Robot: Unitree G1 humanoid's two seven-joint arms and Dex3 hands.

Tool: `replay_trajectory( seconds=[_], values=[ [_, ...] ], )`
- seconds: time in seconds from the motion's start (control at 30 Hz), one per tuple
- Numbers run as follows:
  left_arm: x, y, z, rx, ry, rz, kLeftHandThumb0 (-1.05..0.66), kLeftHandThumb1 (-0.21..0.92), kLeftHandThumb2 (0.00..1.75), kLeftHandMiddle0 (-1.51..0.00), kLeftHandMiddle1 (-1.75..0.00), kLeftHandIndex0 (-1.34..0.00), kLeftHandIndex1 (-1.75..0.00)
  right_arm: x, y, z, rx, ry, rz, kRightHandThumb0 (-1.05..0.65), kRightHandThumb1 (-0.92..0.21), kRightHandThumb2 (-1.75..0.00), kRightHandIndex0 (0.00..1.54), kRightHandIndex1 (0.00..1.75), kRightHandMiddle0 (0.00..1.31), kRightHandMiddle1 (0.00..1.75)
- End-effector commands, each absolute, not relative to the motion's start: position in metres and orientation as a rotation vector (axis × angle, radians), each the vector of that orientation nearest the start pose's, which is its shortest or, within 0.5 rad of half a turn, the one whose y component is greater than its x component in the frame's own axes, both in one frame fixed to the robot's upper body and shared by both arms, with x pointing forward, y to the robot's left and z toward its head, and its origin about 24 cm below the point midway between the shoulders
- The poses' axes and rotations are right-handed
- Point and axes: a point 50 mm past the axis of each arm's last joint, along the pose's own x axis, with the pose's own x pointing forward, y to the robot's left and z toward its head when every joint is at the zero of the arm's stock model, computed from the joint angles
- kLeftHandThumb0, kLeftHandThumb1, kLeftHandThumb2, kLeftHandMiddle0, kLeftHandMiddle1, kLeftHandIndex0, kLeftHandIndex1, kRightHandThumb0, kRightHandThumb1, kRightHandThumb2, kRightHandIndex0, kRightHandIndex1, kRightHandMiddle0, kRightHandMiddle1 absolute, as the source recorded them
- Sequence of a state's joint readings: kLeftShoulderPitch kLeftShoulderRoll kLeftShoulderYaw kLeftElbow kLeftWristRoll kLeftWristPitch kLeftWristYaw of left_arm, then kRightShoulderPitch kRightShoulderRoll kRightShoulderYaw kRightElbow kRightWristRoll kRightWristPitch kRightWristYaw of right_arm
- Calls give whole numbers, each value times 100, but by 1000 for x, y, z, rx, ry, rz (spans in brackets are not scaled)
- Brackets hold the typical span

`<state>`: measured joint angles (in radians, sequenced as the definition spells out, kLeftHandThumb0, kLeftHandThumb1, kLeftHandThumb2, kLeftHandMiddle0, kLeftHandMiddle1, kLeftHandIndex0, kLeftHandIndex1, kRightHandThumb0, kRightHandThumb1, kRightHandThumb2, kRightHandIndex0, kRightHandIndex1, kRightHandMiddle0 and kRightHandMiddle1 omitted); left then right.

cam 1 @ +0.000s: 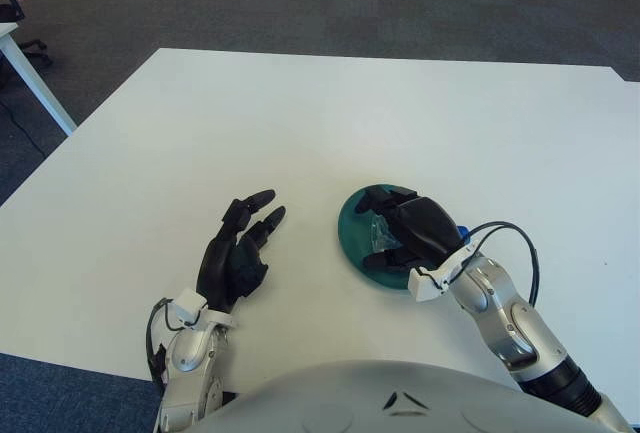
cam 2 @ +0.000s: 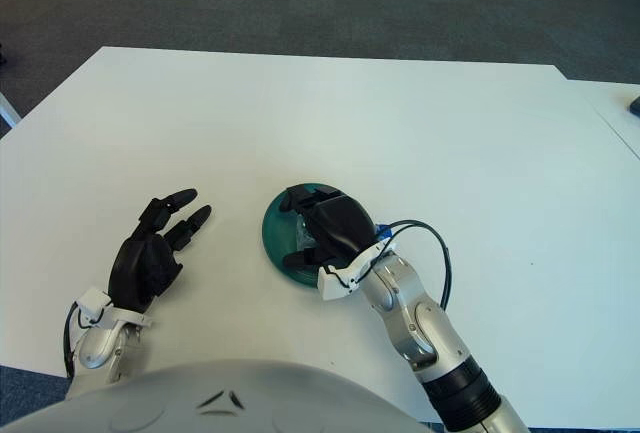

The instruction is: Put the bottle into the plate.

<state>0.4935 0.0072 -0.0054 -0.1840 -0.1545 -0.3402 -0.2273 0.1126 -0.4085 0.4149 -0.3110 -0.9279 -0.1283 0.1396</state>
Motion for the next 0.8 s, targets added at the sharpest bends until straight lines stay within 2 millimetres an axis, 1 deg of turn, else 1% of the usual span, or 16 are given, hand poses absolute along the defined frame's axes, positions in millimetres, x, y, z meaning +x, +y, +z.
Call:
replay_trajectory(
  seconds=[0.0, 0.03, 0.1, 0.17, 0.27, 0.5, 0.77],
  values=[
    [149, 168, 23, -96, -69, -54, -64, 92, 96, -67, 0, -26, -80, 201, -106, 57, -1309, -299, 606, -105, -92, -72, 14, 2, 0, 38],
    [149, 168, 23, -96, -69, -53, -64, 92, 96, -67, 0, -26, -80, 201, -106, 57, -1316, -298, 608, -105, -92, -74, 9, 1, 0, 29],
    [149, 167, 23, -96, -69, -54, -64, 92, 96, -67, 0, -26, -80, 201, -107, 57, -1334, -299, 612, -105, -92, -77, 4, 1, 0, 17],
    [150, 167, 22, -96, -69, -54, -64, 92, 96, -67, 0, -26, -80, 201, -107, 57, -1341, -299, 614, -105, -92, -78, 2, 0, 0, 11],
    [150, 166, 22, -96, -68, -54, -64, 92, 96, -67, 0, -26, -80, 203, -110, 64, -1369, -318, 607, -105, -92, -80, 1, 0, 0, 4],
    [150, 165, 21, -96, -67, -54, -64, 92, 96, -67, 0, -26, -80, 204, -113, 76, -1415, -353, 599, -105, -92, -86, 0, 0, 0, 0],
    [151, 165, 20, -97, -67, -54, -64, 92, 96, -67, 0, -26, -80, 205, -116, 80, -1443, -340, 625, -105, -92, -91, 0, 0, 0, 0]
  ],
)
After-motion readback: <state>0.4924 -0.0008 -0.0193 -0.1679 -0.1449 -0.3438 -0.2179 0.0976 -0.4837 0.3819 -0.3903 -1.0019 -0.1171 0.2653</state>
